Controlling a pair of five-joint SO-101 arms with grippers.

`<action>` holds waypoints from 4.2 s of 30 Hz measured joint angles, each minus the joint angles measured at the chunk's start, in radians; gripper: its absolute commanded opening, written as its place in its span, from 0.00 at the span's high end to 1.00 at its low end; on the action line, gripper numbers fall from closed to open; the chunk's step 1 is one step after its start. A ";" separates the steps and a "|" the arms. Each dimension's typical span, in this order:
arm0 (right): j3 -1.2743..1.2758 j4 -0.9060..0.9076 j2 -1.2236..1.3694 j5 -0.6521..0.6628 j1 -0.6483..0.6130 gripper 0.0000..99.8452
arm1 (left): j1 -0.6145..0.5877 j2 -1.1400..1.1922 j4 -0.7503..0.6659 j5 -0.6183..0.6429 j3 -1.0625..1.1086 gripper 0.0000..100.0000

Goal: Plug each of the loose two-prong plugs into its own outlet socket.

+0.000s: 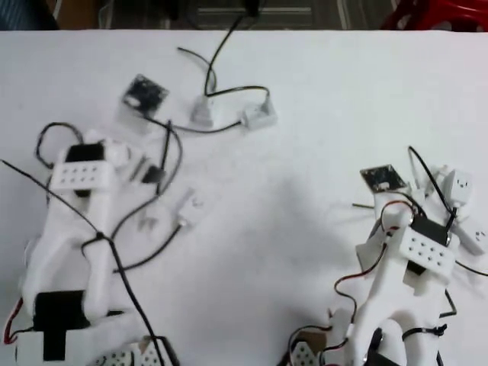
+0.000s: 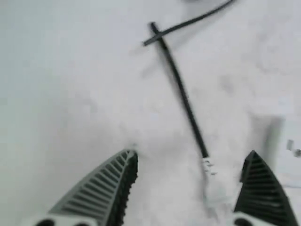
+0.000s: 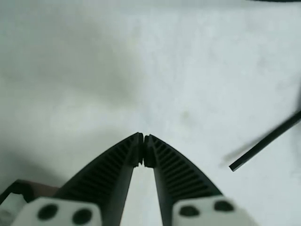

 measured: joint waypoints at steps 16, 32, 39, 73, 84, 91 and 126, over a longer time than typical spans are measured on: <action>0.020 -0.005 0.000 0.000 -0.008 0.98 | 0.157 0.095 -0.155 -0.121 0.141 0.66; 0.020 -0.005 0.000 0.000 -0.014 0.98 | -0.121 0.479 0.043 -0.221 -0.341 0.66; 0.020 -0.005 0.000 0.000 -0.014 0.98 | 0.038 0.489 0.186 -0.221 -0.358 0.66; 0.020 -0.005 0.000 0.000 -0.014 0.98 | 0.730 -0.511 0.503 -0.020 0.373 0.71; 0.072 -0.006 0.000 0.000 -0.014 0.98 | 0.732 -0.703 0.255 -0.020 0.626 0.71; 0.072 -0.006 0.000 0.000 -0.014 0.98 | 0.732 -0.618 0.209 -0.020 0.649 0.71; 0.072 -0.055 0.000 0.000 -0.014 0.98 | 0.430 0.232 0.212 -0.164 -0.114 0.71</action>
